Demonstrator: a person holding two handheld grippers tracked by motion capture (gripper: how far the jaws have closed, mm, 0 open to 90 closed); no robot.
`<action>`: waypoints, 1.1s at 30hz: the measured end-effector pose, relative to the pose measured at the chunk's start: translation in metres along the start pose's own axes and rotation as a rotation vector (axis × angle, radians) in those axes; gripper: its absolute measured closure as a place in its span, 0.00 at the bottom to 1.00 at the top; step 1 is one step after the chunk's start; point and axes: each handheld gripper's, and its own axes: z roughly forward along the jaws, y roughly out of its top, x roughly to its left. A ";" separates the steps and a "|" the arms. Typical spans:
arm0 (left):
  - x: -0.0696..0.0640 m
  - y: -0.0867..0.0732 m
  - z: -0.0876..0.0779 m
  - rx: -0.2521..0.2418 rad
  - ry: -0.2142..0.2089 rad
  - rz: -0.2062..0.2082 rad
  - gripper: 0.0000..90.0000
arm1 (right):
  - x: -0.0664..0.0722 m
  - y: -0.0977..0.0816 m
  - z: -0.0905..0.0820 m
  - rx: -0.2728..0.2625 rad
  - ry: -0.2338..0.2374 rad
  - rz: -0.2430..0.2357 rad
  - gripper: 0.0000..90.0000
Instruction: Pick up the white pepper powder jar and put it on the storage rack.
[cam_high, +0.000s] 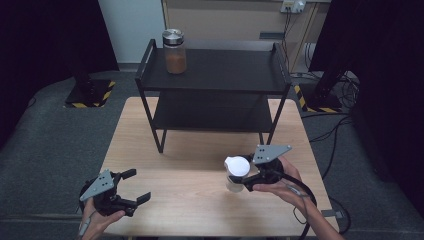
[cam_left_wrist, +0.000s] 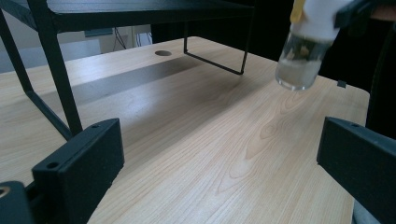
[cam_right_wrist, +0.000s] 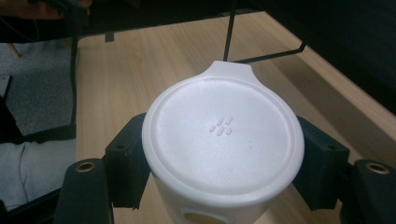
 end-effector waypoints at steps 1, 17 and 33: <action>0.000 0.000 0.000 -0.001 -0.001 0.000 0.00 | -0.003 0.004 -0.003 -0.008 0.003 0.004 0.35; 0.000 -0.001 -0.001 -0.005 0.009 -0.009 0.00 | -0.035 0.084 -0.045 -0.023 0.013 0.046 0.35; 0.000 -0.002 -0.002 -0.013 0.018 -0.014 0.00 | -0.055 0.176 -0.082 -0.019 -0.033 0.072 0.35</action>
